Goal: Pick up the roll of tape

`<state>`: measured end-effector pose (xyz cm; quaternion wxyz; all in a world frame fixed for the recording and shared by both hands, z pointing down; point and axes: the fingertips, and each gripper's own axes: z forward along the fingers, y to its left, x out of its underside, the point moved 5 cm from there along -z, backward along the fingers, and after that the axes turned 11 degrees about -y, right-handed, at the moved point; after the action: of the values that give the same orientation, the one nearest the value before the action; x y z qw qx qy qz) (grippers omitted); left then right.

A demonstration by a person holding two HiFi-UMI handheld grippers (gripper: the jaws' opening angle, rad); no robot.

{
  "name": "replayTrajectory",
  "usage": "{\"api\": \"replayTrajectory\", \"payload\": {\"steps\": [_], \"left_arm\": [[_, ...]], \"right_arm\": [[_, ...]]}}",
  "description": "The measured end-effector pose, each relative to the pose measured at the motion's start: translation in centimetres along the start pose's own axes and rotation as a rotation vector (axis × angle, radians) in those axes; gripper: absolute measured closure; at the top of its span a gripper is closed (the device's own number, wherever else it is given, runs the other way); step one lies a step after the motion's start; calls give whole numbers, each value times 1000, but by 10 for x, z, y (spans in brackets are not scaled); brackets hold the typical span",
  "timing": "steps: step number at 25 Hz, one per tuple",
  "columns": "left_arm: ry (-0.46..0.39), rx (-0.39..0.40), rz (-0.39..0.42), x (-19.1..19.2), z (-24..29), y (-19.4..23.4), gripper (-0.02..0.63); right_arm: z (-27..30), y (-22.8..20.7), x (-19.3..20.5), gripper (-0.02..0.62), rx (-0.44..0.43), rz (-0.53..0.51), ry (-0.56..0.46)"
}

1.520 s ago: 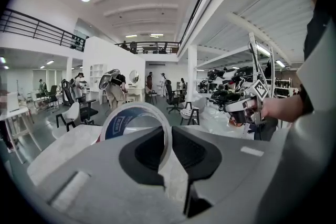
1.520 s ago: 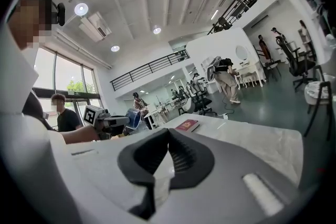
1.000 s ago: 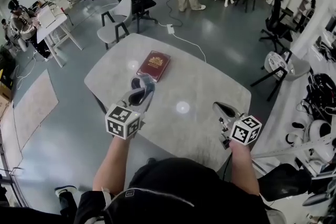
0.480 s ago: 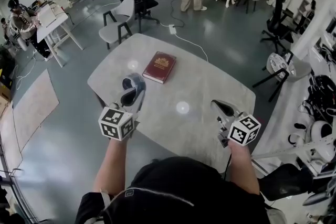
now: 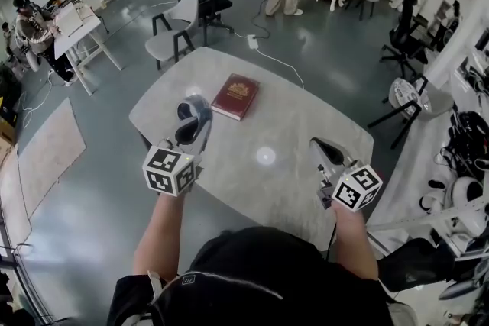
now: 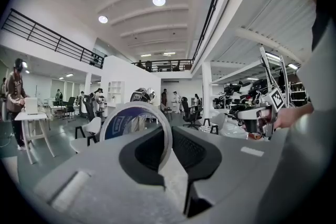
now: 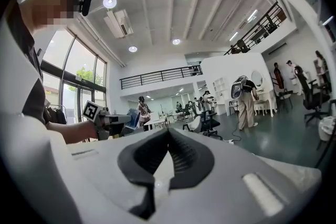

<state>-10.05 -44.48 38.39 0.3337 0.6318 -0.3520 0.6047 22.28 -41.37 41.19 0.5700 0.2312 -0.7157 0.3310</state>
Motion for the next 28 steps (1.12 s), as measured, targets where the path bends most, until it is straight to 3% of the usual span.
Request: {"api": "replayTrajectory", "payload": {"steps": [11, 28], "left_arm": [[-10, -3, -42, -1, 0, -6, 552], [2, 2, -73, 7, -6, -11, 552]], "right_arm": [[-4, 12, -3, 594, -4, -58, 8], [-3, 16, 10, 594, -29, -31, 46]]}}
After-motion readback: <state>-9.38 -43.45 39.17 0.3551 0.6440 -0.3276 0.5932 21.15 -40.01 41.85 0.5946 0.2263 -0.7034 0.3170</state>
